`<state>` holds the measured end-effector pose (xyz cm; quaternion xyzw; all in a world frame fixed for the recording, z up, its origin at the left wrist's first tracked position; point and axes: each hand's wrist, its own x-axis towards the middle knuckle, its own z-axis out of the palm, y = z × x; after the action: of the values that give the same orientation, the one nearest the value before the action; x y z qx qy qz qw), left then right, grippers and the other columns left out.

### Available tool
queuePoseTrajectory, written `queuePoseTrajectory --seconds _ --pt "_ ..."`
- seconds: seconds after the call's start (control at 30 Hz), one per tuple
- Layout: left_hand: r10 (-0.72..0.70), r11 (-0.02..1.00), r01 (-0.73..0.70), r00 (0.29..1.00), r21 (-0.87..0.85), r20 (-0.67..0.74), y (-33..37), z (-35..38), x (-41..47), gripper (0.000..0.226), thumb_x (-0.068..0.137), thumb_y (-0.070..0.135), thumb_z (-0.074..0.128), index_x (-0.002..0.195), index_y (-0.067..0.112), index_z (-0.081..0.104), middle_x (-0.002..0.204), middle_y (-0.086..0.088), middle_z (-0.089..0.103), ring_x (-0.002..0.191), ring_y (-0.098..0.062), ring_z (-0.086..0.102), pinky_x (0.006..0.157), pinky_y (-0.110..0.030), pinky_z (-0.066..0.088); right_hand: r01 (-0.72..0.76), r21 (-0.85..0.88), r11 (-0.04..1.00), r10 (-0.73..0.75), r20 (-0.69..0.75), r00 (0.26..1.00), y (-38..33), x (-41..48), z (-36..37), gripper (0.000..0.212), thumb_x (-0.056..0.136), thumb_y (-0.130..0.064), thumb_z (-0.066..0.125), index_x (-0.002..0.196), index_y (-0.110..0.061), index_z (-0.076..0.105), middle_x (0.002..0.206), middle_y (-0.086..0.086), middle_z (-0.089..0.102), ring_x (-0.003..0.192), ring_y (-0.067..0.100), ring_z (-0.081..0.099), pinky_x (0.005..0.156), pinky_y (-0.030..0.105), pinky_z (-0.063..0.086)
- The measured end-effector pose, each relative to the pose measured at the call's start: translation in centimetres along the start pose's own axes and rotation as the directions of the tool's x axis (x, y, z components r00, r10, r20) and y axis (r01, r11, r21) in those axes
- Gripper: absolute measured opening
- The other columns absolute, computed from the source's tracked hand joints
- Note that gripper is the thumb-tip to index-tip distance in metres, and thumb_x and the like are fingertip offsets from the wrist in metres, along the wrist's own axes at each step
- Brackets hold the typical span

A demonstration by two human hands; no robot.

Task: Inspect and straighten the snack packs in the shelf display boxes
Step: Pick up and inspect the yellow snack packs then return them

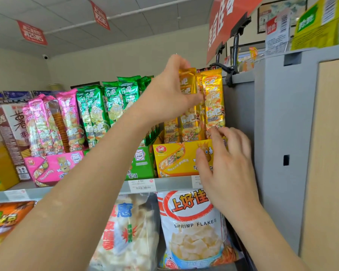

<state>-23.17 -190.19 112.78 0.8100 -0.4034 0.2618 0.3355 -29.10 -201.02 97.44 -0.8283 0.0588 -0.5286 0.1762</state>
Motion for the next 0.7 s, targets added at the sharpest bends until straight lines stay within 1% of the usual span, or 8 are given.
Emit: queuePoseTrajectory --seconds 0.1,0.23,0.33,0.4,0.47,0.57,0.63,0.7 --pt "0.156 0.984 -0.168 0.970 -0.054 -0.186 0.2 -1.2 -2.0 0.049 0.080 0.026 0.079 0.111 0.023 0.041 0.084 0.012 0.058 0.069 -0.006 0.061 0.066 -0.026 0.054 0.024 0.041 0.999 -0.022 -0.042 0.999 -0.4 0.4 -0.3 0.052 0.097 -0.039 0.045 0.135 -0.003 0.052 0.134 0.014 0.052 0.128 0.029 0.039 0.108 0.040 0.033" --pt "0.284 0.904 -0.395 0.842 -0.166 -0.459 0.9 -3.2 -3.6 0.051 0.082 0.023 0.078 0.112 0.016 0.038 0.086 0.010 0.050 0.071 -0.011 0.053 0.065 -0.029 0.050 0.113 0.210 0.971 -0.106 -0.044 0.993 -1.8 1.7 -0.7 0.063 0.098 -0.043 0.045 0.147 -0.006 0.036 0.145 0.011 0.046 0.134 0.025 0.035 0.113 0.036 0.026" --pt "0.266 0.859 -0.450 0.799 -0.243 -0.539 1.3 -4.3 -4.6 0.047 0.086 0.019 0.075 0.111 0.011 0.036 0.086 -0.009 0.052 0.073 -0.033 0.059 0.060 -0.040 0.054 0.165 0.389 0.906 -0.167 -0.029 0.985 -2.9 2.3 -0.9 0.068 0.097 -0.042 0.049 0.152 -0.010 0.026 0.151 0.006 0.040 0.137 0.017 0.032 0.111 0.018 0.019" --pt "0.150 0.852 -0.403 0.799 -0.333 -0.582 1.6 -4.6 -5.2 0.040 0.088 0.018 0.072 0.110 0.012 0.039 0.084 -0.009 0.055 0.070 -0.032 0.058 0.057 -0.040 0.053 0.222 0.417 0.881 -0.205 -0.085 0.975 -3.7 2.3 -1.1 0.064 0.097 -0.035 0.053 0.151 -0.011 0.028 0.143 0.007 0.046 0.130 0.017 0.039 0.104 0.010 0.021" --pt "0.021 0.806 -0.355 0.817 -0.474 -0.577 1.7 -4.7 -5.6 0.026 0.093 0.019 0.066 0.106 0.016 0.044 0.077 0.003 0.056 0.068 -0.018 0.055 0.059 -0.037 0.051 0.265 0.434 0.861 -0.232 -0.129 0.964 -4.4 1.9 -1.0 0.058 0.099 -0.028 0.053 0.149 -0.009 0.031 0.130 0.009 0.052 0.116 0.019 0.047 0.095 0.012 0.030" --pt "-0.090 0.734 -0.272 0.869 -0.622 -0.486 1.4 -4.9 -6.0 0.007 0.100 0.028 0.051 0.104 0.022 0.052 0.077 0.010 0.055 0.075 -0.011 0.053 0.070 -0.035 0.047 0.215 0.510 0.833 -0.206 -0.074 0.976 -5.1 0.8 -0.6 0.051 0.100 -0.029 0.047 0.146 -0.011 0.034 0.122 0.004 0.056 0.106 0.017 0.053 0.087 0.030 0.045" --pt "-0.141 0.651 -0.192 0.920 -0.734 -0.367 1.2 -5.3 -6.2 0.024 0.098 0.035 0.047 0.116 0.023 0.057 0.092 0.002 0.062 0.087 -0.013 0.061 0.078 -0.032 0.051 0.155 0.604 0.782 -0.211 0.022 0.977 -5.3 -0.2 -0.6 0.047 0.101 -0.035 0.043 0.143 -0.015 0.038 0.121 -0.005 0.059 0.107 0.012 0.057 0.086 0.034 0.048" --pt "-0.115 0.546 -0.123 0.969 -0.829 -0.220 0.7 -5.7 -6.4 0.035 0.096 0.032 0.047 0.128 0.019 0.053 0.098 -0.008 0.068 0.088 -0.021 0.067 0.076 -0.032 0.054 0.086 0.723 0.685 -0.219 0.092 0.971 -5.4 -1.1 -0.8 0.038 0.101 -0.041 0.041 0.135 -0.026 0.046 0.105 -0.010 0.064 0.093 0.010 0.061 0.079 0.034 0.050"
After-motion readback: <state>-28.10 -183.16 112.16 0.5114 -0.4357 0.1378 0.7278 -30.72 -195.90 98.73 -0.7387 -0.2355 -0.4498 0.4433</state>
